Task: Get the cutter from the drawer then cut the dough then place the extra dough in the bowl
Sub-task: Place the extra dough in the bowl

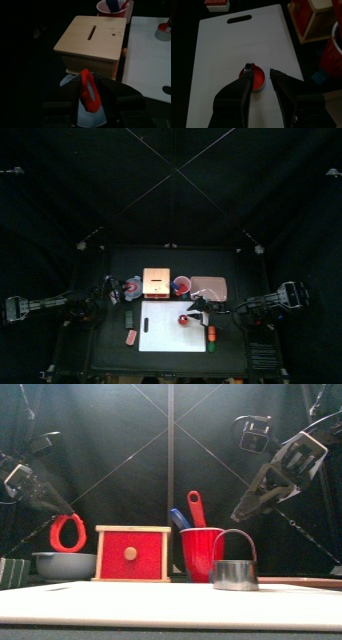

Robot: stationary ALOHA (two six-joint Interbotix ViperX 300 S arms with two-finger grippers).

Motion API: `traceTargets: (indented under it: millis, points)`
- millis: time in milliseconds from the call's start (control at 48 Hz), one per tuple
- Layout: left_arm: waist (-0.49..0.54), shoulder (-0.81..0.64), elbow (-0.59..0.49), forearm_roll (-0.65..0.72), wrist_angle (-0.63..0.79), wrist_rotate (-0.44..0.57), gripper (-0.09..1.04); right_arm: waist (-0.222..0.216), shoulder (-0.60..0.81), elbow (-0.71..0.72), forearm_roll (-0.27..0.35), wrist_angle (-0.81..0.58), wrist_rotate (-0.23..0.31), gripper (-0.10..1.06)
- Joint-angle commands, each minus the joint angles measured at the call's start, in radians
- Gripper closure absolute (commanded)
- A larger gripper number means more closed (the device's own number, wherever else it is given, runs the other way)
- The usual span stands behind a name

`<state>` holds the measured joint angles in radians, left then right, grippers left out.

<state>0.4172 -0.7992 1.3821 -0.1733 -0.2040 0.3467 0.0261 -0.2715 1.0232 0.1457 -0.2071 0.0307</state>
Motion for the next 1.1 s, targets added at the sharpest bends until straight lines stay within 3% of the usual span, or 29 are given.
traceTargets:
  millis: [21, 333, 1104]
  points:
    - [0.0, 0.008, -0.015, 0.009, -0.025, -0.003, 0.07, -0.005, -0.011, -0.021, 0.002, -0.005, 0.002, 0.24]
    - [0.0, 0.009, -0.012, 0.091, -0.052, -0.009, 0.07, -0.005, -0.009, -0.018, 0.002, -0.005, 0.002, 0.24]
    - [-0.003, 0.009, -0.008, 0.061, -0.046, -0.018, 0.07, -0.011, -0.012, -0.031, -0.009, -0.005, -0.005, 0.24]
